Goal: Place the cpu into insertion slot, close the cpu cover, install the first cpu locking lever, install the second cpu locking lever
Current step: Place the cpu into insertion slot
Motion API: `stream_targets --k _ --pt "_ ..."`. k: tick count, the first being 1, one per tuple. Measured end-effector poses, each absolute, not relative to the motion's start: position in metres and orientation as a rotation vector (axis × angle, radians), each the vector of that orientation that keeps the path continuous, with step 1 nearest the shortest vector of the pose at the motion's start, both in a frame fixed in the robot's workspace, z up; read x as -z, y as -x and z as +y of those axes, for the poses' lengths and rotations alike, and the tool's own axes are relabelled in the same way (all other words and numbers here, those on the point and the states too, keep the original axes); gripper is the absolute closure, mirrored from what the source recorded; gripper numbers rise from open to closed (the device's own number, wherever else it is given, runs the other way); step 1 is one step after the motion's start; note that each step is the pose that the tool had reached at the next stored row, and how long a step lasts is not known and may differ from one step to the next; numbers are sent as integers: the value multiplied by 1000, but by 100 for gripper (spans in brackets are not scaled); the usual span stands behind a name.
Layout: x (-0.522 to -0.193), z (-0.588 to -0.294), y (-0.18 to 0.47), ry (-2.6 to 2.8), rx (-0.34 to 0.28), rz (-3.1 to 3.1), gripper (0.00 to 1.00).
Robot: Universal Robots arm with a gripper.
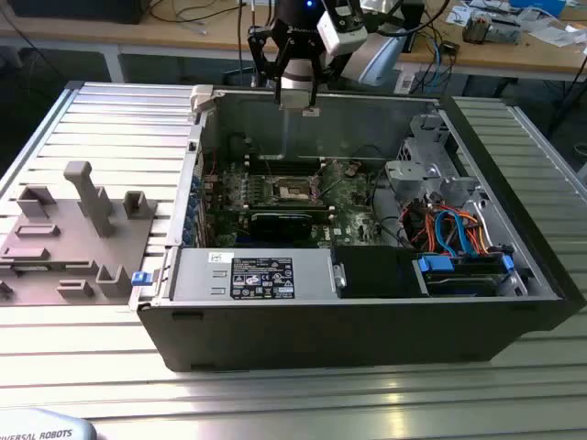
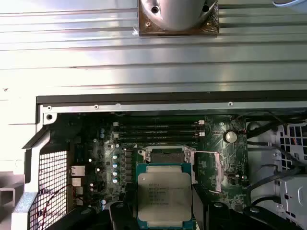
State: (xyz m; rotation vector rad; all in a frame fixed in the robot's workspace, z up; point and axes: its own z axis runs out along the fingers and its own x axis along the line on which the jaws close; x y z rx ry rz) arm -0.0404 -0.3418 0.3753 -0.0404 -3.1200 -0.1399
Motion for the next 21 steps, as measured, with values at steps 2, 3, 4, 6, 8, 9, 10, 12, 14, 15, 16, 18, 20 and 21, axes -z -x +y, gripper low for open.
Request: stream_targets --k 2,3,4,6,8,9,10,12,14,15,16,18,20,21 --pt "-373 -342 41 41 140 -3120 46" --pt "-373 -342 42 40 140 -3120 46" --pt "-372 -342 42 40 140 -3120 46" --pt "-372 -342 42 41 140 -3120 46" --pt "-371 -342 42 41 140 -3120 46" --pt "-371 -342 42 41 140 -3120 46" --pt "-371 -342 42 41 140 -3120 46" --pt "-370 -342 42 41 140 -3120 46" --pt "-370 -342 42 41 140 -3120 46" --pt "-370 -342 42 41 140 -3120 46" --pt "-370 -342 42 41 140 -3120 46" --pt "-368 -342 42 41 140 -3120 46" --pt "-367 -342 42 41 140 -3120 46" --pt "-367 -342 42 41 140 -3120 46"
